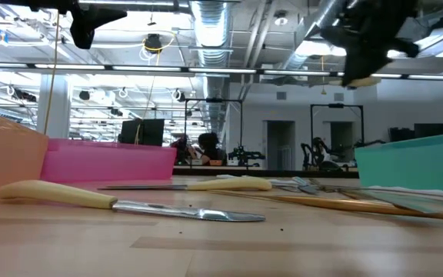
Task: Sort silverware by color (type)
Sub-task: Put the yellow knife into the green bin
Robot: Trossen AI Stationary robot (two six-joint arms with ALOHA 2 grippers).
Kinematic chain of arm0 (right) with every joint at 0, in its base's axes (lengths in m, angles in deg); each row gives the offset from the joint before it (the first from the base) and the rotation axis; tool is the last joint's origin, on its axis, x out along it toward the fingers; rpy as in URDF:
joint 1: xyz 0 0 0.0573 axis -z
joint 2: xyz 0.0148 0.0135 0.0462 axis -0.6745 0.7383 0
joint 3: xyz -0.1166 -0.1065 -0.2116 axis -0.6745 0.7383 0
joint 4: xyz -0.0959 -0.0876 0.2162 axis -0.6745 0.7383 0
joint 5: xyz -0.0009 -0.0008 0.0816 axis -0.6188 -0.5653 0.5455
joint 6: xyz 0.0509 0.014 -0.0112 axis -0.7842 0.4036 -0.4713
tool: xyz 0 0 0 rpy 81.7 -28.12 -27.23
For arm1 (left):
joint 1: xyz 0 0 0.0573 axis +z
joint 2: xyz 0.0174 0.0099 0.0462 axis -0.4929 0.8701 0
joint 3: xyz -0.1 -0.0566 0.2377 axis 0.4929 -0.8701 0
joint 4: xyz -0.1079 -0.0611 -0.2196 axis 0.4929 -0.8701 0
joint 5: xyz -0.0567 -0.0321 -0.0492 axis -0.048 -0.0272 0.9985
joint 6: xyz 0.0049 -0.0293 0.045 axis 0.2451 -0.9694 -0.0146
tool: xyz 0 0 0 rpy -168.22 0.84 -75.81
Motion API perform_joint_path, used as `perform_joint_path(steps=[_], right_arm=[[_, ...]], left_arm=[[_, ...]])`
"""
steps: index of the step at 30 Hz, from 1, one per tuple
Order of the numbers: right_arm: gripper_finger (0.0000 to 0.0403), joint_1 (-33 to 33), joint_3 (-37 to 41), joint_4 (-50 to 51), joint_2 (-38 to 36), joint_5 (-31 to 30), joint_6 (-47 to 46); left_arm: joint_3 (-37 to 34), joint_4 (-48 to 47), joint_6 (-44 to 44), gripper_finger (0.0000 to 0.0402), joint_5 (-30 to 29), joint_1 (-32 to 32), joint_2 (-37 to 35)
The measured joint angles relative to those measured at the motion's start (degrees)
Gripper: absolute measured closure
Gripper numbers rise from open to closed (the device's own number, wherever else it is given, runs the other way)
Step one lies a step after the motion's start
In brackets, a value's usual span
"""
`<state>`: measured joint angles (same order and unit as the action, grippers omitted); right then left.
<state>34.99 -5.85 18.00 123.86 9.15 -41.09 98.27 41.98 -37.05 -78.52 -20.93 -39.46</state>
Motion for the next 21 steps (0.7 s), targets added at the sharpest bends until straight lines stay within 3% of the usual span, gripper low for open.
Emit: perform_joint_path(steps=[8,21], right_arm=[[0.0322,-8.62,0.0,17.0,5.73,5.57,-24.15],[0.0321,-23.77,0.02,18.44,17.3,20.18,-41.19]], left_arm=[[0.0,-0.4,0.0,0.0155,0.02,0.0,-0.02],[0.0,-0.79,0.0,0.0155,0.0,0.01,-0.02]])
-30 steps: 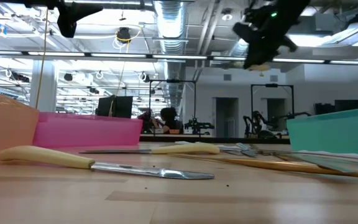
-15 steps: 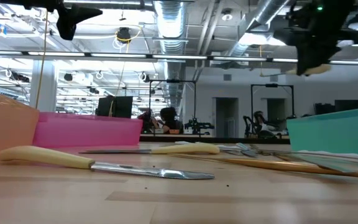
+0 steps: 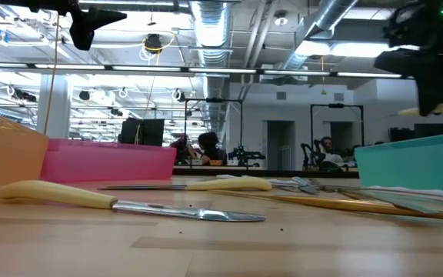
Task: Sort silverware by color (type)
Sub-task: Put the yellow knife into the green bin
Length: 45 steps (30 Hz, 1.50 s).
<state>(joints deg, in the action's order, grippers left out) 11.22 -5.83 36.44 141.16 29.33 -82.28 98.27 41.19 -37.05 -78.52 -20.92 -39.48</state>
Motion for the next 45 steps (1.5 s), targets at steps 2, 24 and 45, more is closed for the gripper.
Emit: perform_joint_path(steps=[2,24,45], right_arm=[[0.0321,-2.17,0.0,-0.03,1.1,1.79,-2.42],[0.032,-10.07,16.25,-18.1,-11.41,5.6,-10.92],[0.0281,-9.82,24.92,-31.73,-10.97,8.81,-8.83]], left_arm=[[0.0,0.01,0.0,0.0155,0.0,-0.01,0.02],[0.0,-0.61,0.02,0.0155,0.0,-0.01,0.02],[0.0,-0.7,0.03,0.0155,-2.84,0.0,0.0]])
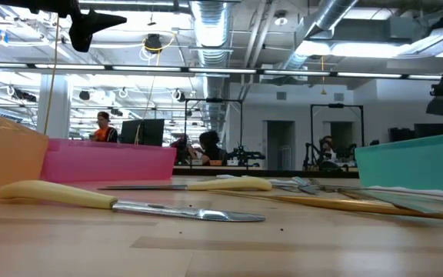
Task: Sort silverware by color (type)
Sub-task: Put the yellow knife into the green bin, then put the blue knife into the orange bin
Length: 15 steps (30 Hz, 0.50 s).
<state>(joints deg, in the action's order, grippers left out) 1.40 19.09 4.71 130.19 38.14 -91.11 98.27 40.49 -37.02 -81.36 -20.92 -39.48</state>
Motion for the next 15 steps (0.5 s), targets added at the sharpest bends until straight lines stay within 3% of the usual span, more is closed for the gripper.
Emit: perform_joint_path(steps=[8,15], right_arm=[[0.024,0.7,0.0,-0.25,0.0,1.23,2.42],[0.0233,0.68,0.0,-0.07,0.0,1.23,3.03]], left_arm=[[0.0,-0.06,0.02,0.0155,0.01,0.01,0.0],[0.0,-0.73,-0.03,0.0155,0.02,0.0,0.02]])
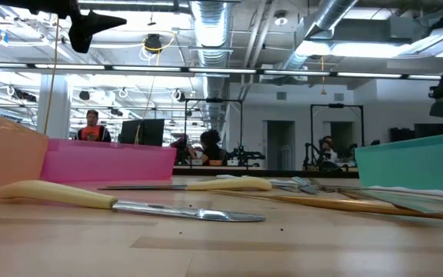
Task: Sort silverware by color (type)
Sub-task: Put the blue knife into the orange bin
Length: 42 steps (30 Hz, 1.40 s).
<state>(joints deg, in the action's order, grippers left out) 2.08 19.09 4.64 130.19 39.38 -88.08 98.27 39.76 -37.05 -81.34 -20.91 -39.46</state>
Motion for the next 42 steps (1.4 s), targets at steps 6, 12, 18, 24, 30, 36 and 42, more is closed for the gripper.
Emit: perform_joint_path(steps=[6,12,18,24,30,36,42], right_arm=[[0.0232,0.03,-0.22,1.87,-1.98,-0.07,-0.01],[0.0232,1.44,-3.41,7.85,-5.97,-1.5,2.25],[0.0232,4.38,-6.82,9.16,-9.77,-7.93,8.73],[0.0232,8.32,-11.52,9.06,-11.57,-14.04,18.79],[0.0232,12.18,-16.12,7.02,-11.74,-18.55,32.1],[0.0232,16.26,-17.33,-6.14,-11.74,-22.6,53.32],[0.0232,20.94,-17.35,-27.51,-9.58,-21.95,77.32]], left_arm=[[0.0,0.14,-0.86,0.0155,0.0,0.0,0.0],[0.0,0.17,-0.91,0.0155,0.0,0.0,0.0],[0.0,0.2,-0.9,0.0155,0.0,0.01,0.0],[0.0,0.31,-0.9,0.0155,0.0,0.01,0.0],[0.0,0.31,-0.91,0.0155,0.0,0.01,-0.01],[0.0,0.31,-0.61,0.0155,0.0,-0.01,0.0],[0.0,0.31,-0.59,0.0155,0.02,-0.01,0.0]])
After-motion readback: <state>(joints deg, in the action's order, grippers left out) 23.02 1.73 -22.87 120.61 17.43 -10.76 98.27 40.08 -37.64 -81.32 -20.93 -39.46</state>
